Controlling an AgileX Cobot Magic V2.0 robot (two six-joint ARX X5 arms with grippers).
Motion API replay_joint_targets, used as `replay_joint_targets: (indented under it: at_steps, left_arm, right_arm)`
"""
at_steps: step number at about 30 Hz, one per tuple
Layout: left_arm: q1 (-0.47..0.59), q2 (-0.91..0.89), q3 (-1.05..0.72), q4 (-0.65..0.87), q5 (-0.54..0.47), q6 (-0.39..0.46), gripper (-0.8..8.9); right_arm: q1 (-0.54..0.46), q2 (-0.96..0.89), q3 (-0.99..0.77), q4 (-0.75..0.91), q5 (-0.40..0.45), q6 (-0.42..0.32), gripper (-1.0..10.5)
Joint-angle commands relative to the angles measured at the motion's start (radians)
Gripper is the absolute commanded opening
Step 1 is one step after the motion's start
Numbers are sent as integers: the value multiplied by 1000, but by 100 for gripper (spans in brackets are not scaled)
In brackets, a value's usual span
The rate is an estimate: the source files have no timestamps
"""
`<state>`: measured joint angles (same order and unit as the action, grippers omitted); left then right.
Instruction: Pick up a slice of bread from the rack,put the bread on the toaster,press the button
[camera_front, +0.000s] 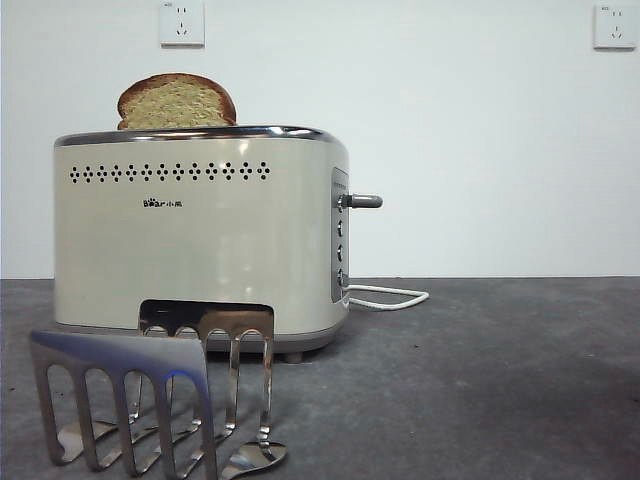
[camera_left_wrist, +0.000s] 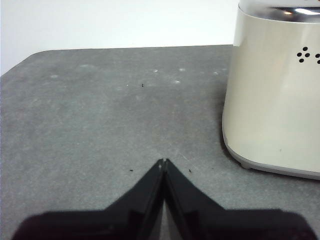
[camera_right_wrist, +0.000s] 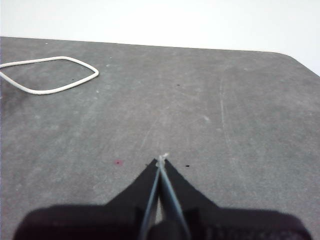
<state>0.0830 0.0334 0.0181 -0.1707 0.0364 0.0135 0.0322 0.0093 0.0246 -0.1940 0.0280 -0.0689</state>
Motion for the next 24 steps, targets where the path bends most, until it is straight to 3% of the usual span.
replay_joint_targets:
  at_steps: [1, 24]
  left_arm:
    - [2, 0, -11, 6, -3, -10, -3]
    - [2, 0, -11, 6, -3, -10, -3]
  right_arm:
    - [0, -2, -10, 2, -2, 2, 0]
    - [0, -2, -10, 6, 2, 35, 1]
